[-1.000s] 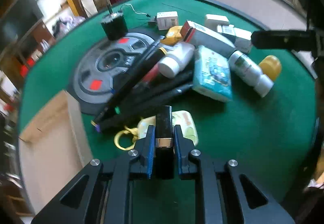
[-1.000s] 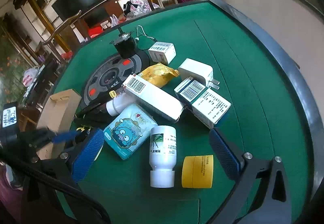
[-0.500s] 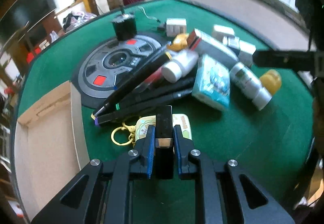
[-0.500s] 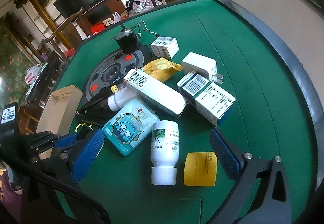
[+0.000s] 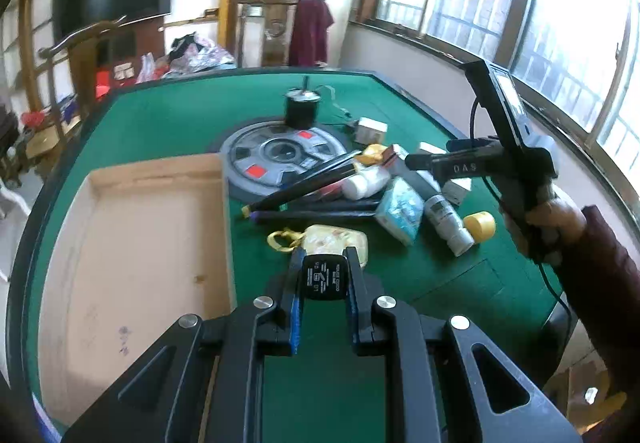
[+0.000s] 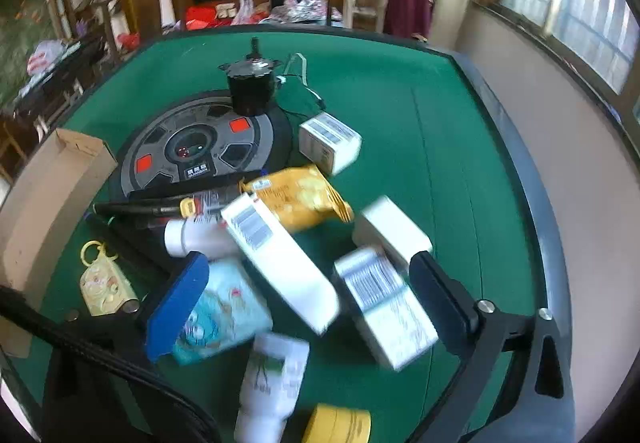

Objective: Organize objects
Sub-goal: 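Grasp a small black item with the left tool while the right tool grasps a white barcode box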

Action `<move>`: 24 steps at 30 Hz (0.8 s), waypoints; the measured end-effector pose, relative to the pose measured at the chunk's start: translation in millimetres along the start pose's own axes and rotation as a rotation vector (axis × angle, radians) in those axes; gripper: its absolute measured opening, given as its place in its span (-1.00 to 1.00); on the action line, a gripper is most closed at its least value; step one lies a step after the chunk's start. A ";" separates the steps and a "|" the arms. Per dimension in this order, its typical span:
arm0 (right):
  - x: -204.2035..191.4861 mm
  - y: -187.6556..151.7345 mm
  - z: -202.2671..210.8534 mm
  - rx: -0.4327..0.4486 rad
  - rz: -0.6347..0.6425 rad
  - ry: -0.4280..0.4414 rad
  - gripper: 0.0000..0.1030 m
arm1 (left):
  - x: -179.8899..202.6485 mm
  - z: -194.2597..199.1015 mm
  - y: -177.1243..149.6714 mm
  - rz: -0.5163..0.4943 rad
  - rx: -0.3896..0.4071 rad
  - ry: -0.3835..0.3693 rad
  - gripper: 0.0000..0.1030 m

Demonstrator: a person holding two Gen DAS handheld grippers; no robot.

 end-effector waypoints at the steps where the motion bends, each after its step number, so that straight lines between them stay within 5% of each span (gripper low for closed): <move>1: -2.6 1.0 -3.5 -0.012 0.012 0.009 0.77 | -3.9 1.1 -3.2 0.005 0.000 0.008 -0.72; 3: -6.5 0.8 -12.5 -0.046 0.030 0.014 0.59 | -11.6 0.6 -10.4 0.018 0.005 0.022 -0.72; 5: -7.1 -2.3 -21.6 -0.086 0.029 0.026 0.11 | -19.5 0.3 -14.9 0.036 0.010 0.024 -0.72; 7: -6.7 -5.5 -30.0 -0.121 0.002 0.043 -0.17 | -23.8 -1.9 -17.8 0.050 0.014 0.028 -0.72; 9: -3.4 -8.4 -33.3 -0.119 -0.027 0.046 -0.21 | -28.3 -4.0 -20.1 0.063 0.014 0.027 -0.72; 11: 0.5 -9.1 -30.3 -0.115 -0.061 0.056 -0.53 | -30.8 -5.7 -20.6 0.074 0.015 0.026 -0.72; 19: 5.6 4.7 18.1 -0.065 -0.207 0.181 -0.53 | -35.1 7.1 -17.5 0.087 0.047 0.047 -0.72; 24: -38.3 7.2 47.4 -0.087 -0.204 0.293 -0.53 | -55.6 21.3 -6.9 0.074 0.049 0.098 -0.72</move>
Point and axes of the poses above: each gripper's, at about its wrist camera, not at the fingertips, and z roughly against the way its jaws point, x to its right, y to its top, the point moved 6 cm from there along -z, roughly the way its jaws point, and after that the axes turned 13 degrees about -z, right-handed, at the moved point
